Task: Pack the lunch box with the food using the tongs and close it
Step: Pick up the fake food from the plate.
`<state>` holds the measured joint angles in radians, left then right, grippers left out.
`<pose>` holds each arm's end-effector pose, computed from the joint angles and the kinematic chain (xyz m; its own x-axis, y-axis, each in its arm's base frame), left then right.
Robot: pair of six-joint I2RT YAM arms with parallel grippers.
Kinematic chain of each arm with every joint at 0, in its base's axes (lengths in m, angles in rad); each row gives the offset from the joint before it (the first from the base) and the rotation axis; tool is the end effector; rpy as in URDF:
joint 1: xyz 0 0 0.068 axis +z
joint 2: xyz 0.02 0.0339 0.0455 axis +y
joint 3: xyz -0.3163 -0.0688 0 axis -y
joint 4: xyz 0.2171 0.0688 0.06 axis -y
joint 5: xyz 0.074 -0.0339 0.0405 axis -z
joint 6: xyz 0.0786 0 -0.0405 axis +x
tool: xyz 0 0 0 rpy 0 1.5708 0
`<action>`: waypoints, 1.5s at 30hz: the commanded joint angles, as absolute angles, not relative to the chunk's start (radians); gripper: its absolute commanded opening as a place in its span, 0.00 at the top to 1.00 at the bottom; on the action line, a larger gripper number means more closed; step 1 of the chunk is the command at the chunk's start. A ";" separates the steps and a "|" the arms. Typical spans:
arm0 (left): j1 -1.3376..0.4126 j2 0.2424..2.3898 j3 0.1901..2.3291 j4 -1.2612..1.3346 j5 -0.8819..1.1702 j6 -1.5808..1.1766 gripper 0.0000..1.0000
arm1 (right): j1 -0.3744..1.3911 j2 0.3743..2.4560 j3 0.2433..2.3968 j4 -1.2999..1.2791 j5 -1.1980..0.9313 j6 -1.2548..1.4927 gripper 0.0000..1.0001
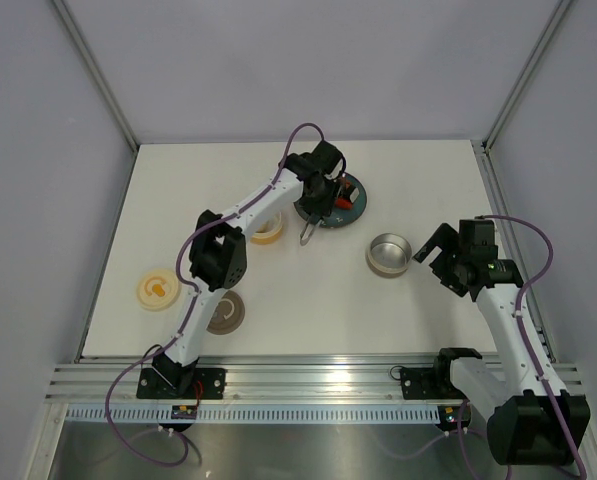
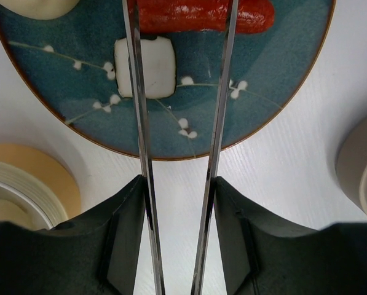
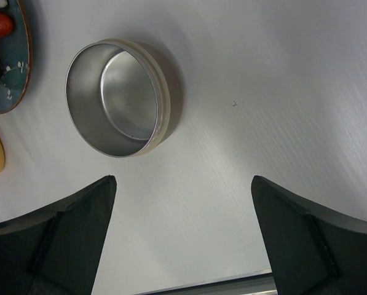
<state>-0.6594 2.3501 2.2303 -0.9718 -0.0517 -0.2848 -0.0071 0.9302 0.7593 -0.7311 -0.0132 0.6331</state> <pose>0.4256 -0.3247 0.2368 -0.8397 0.2959 -0.4554 0.3721 0.9243 -0.0855 0.1497 0.0000 0.2696 -0.6331 0.5961 -0.4937 0.4633 0.8029 0.3752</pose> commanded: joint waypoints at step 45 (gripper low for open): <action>-0.678 1.885 1.970 -0.865 0.028 -0.308 0.83 | -0.005 1.005 0.842 -0.755 -0.052 0.560 0.01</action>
